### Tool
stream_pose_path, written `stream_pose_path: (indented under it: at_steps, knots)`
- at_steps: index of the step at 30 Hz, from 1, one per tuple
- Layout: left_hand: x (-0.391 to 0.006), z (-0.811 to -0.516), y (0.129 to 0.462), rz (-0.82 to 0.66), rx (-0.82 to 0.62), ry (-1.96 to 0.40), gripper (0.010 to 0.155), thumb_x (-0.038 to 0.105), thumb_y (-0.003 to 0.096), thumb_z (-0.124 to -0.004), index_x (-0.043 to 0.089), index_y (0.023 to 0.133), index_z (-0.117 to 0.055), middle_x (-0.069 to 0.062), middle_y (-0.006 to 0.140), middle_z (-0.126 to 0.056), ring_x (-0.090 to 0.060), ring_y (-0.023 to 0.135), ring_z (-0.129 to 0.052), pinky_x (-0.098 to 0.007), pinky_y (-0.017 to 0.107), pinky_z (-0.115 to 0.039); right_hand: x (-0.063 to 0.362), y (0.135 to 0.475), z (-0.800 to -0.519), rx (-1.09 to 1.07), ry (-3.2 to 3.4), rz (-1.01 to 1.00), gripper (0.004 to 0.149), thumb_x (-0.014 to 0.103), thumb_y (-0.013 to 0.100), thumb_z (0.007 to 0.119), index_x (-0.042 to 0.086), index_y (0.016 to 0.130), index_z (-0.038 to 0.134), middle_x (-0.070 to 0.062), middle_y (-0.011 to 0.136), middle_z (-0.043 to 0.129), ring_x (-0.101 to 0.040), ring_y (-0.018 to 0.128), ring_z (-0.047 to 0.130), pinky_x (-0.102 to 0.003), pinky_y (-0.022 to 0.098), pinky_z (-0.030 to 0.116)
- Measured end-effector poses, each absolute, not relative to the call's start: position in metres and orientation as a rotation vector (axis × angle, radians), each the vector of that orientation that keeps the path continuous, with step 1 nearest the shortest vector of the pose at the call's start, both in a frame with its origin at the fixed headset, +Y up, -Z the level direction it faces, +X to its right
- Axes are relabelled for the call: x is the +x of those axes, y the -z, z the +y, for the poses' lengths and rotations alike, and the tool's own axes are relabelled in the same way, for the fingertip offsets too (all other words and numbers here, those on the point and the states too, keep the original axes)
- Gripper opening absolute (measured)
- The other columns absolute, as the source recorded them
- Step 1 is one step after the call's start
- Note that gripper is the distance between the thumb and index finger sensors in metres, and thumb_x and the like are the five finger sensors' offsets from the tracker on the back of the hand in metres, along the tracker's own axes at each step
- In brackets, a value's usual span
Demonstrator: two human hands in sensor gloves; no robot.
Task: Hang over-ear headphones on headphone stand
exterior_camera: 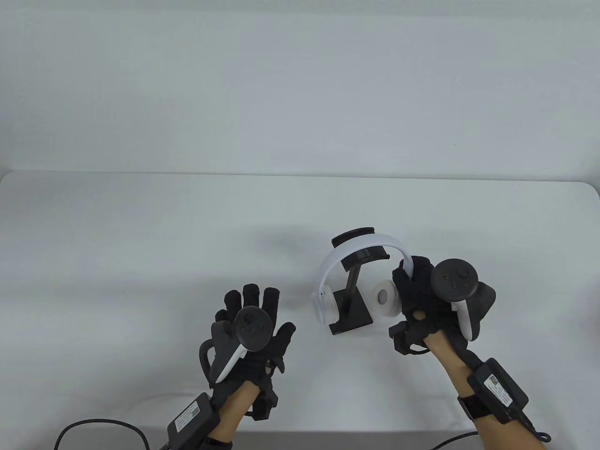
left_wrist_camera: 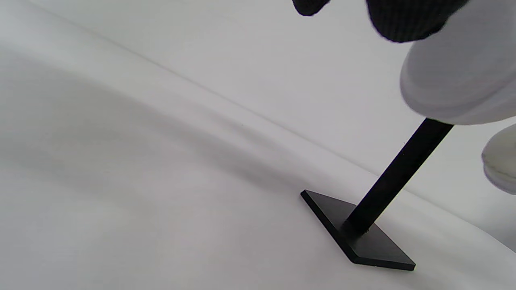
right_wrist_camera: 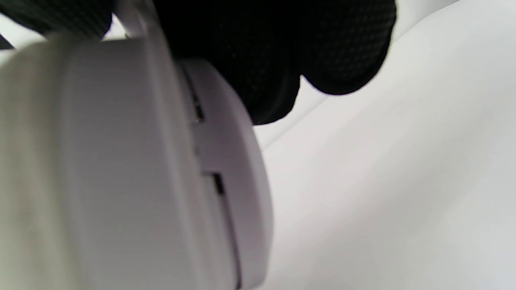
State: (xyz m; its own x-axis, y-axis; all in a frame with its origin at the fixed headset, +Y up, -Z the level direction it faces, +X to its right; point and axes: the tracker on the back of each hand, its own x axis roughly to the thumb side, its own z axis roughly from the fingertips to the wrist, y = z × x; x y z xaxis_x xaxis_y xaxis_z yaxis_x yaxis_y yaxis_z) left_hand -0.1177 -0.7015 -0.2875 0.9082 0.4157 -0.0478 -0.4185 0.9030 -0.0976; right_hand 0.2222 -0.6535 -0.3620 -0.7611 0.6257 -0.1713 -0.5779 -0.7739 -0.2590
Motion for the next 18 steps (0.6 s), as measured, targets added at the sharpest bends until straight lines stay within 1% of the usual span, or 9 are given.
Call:
stream_pose_path:
  at_steps: [5,12,18]
  knots:
    - [-0.119,-0.702,0.289,0.030,-0.112,-0.434,0.076,0.066,0.0430,-0.060,0.046,0.110,-0.030,0.004,0.118,-0.017,-0.035,0.107,-0.006,-0.060,0.072,-0.016,0.217,0.376,-0.664,-0.340,-2.464,-0.236,0.050,0.054,0.037,0.073,0.032,0.081,0.067,0.006,0.071,0.084,-0.014,0.048,0.098,-0.034,0.039,0.085]
    - [-0.120,-0.702,0.289,0.035,-0.116,-0.435,0.076,0.066,0.0430,-0.060,0.046,0.110,-0.030,0.004,0.118,-0.017,-0.035,0.107,-0.006,-0.060,0.072,-0.016,0.212,0.384,-0.670,-0.335,-2.476,-0.246,0.050,0.053,0.037,0.072,0.032,0.083,0.065,0.006,0.073,0.082,-0.015,0.051,0.097,-0.035,0.041,0.084]
    - [-0.121,-0.703,0.290,0.038,-0.118,-0.435,0.076,0.066,0.0430,-0.060,0.045,0.110,-0.030,0.004,0.118,-0.017,-0.035,0.107,-0.006,-0.059,0.072,-0.016,0.216,0.389,-0.675,-0.365,-2.467,-0.257,0.051,0.053,0.038,0.072,0.034,0.085,0.064,0.008,0.077,0.082,-0.014,0.058,0.097,-0.037,0.045,0.083]
